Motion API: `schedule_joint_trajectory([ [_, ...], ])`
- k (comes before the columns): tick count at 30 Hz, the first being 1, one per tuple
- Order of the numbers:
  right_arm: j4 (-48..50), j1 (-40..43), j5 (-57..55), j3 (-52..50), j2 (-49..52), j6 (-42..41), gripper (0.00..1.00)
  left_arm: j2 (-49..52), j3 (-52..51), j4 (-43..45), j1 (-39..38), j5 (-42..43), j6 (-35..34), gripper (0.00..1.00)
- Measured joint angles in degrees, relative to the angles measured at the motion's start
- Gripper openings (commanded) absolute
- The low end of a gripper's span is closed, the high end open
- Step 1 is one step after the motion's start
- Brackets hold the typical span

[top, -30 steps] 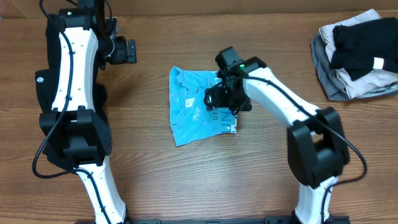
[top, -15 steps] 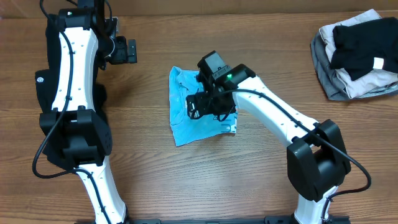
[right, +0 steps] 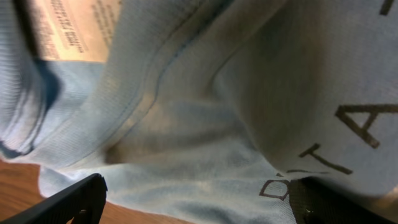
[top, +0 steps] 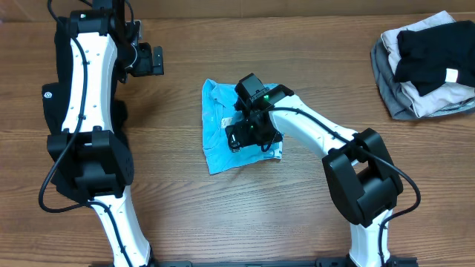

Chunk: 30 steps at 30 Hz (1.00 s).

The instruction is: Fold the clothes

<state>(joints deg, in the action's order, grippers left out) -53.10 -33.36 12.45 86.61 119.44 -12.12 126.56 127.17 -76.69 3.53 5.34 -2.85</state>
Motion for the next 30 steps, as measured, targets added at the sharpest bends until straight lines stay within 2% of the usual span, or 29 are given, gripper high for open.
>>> schedule_joint_trajectory([
  [15, 0.1, 1.4, -0.7, 0.2, 0.9, -0.1, 0.97, 0.0, 0.0, 0.2, 0.0, 0.0, 0.0, 1.0],
  [30, 0.2, 14.6, -0.2, 0.2, 0.9, 0.1, 0.98, 0.0, 0.0, 0.2, 0.0, 0.0, 0.0, 1.0],
])
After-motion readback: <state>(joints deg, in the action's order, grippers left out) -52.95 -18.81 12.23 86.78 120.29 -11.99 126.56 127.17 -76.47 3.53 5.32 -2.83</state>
